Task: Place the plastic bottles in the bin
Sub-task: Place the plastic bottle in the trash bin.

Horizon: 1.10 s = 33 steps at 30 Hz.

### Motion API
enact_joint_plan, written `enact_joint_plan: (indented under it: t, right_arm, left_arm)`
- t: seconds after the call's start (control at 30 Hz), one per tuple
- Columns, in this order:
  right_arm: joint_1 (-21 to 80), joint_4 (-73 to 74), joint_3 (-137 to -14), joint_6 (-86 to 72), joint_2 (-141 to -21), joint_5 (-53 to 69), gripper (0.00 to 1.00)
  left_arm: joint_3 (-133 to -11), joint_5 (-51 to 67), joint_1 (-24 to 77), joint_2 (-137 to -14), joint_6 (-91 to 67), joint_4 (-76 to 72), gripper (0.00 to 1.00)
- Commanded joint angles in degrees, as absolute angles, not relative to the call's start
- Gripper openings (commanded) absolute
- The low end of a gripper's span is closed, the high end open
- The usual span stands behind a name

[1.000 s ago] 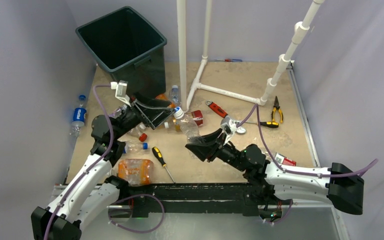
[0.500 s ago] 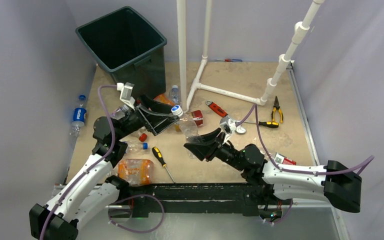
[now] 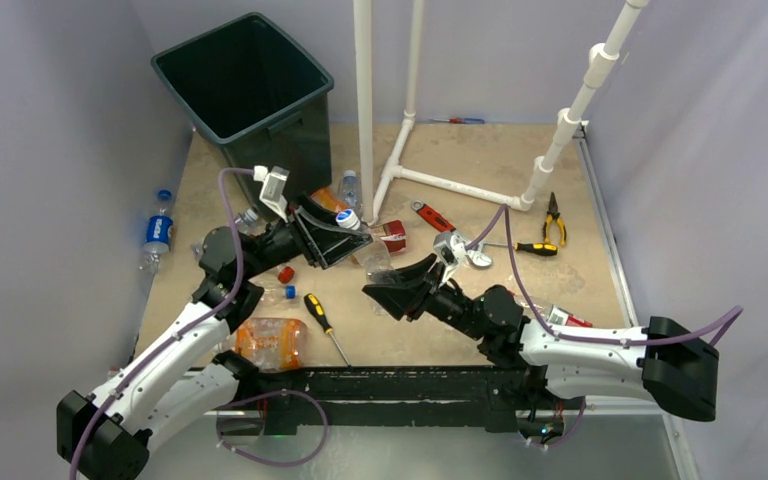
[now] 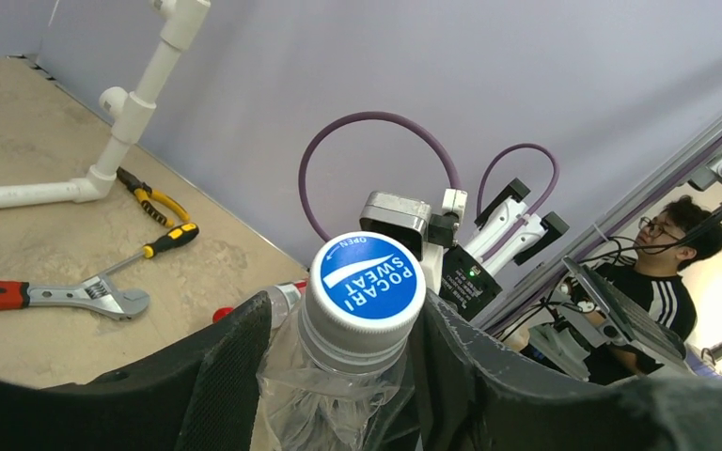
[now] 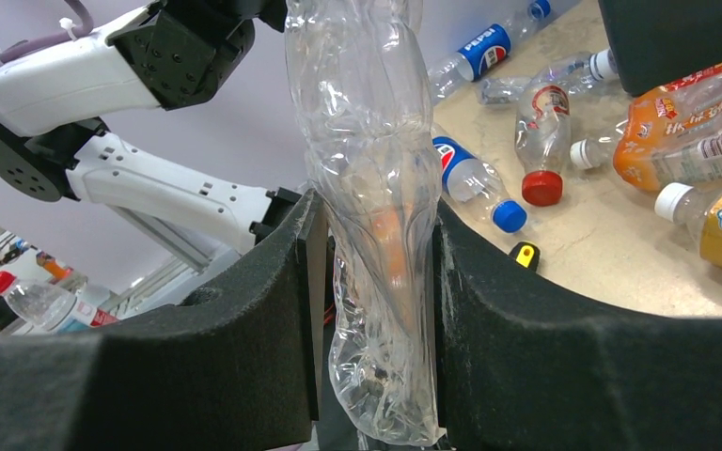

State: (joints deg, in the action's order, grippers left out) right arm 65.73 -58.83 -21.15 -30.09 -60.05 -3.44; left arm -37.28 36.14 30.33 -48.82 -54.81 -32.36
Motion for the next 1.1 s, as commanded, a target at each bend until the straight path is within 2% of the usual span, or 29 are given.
enact_joint_plan:
  t: [0.0, 0.07, 0.1, 0.17, 0.3, 0.33, 0.4, 0.5, 0.6, 0.77, 0.9, 1.07]
  right_arm:
    - [65.8, -61.0, -22.7, -29.7, -60.7, -4.2, 0.32]
    - [65.8, -60.9, -22.6, -29.6, -60.9, -3.6, 0.33]
    - [65.8, -60.7, -22.7, -29.4, -60.9, -3.1, 0.33]
    - [65.8, -59.8, -23.1, -29.1, -61.1, -1.8, 0.33]
    - [65.9, -56.2, -25.0, -28.3, -62.4, 0.9, 0.39]
    - [65.8, -55.4, -25.4, -28.0, -62.5, 2.0, 0.43]
    - [65.8, -54.1, -25.7, -27.3, -61.9, 2.9, 0.51]
    - [65.8, -50.3, -25.4, -26.0, -59.6, 1.7, 0.54]
    - [65.8, -46.7, -24.9, -24.5, -57.1, 1.3, 0.61]
    - [65.8, -43.0, -23.5, -24.4, -53.0, 0.2, 0.82]
    - [65.8, -38.4, -22.8, -24.4, -47.7, -1.4, 0.99]
    - [65.8, -31.3, -21.8, -24.1, -40.3, -3.4, 0.99]
  left_arm:
    - [-39.6, 33.8, 30.7, -47.4, -52.9, -33.7, 0.52]
    - [-39.8, 33.3, 30.7, -47.1, -52.8, -33.8, 0.51]
    - [-39.9, 32.8, 30.7, -46.8, -52.7, -33.7, 0.47]
    - [-39.8, 31.9, 30.7, -45.9, -52.0, -33.8, 0.35]
    - [-39.2, 30.7, 30.7, -45.1, -51.0, -34.2, 0.02]
    - [-39.2, 30.5, 30.7, -45.1, -51.0, -34.2, 0.00]
    - [-39.4, 30.1, 30.7, -45.1, -51.0, -34.2, 0.00]
    - [-41.0, 28.8, 30.7, -44.9, -49.8, -31.7, 0.00]
    - [-42.4, 28.3, 30.7, -45.1, -48.6, -30.2, 0.00]
    - [-44.7, 26.2, 30.7, -44.7, -45.3, -27.3, 0.00]
    - [-51.1, 21.6, 30.8, -44.4, -37.0, -16.4, 0.00]
    - [-59.7, 14.4, 30.7, -45.1, -26.8, -3.6, 0.00]
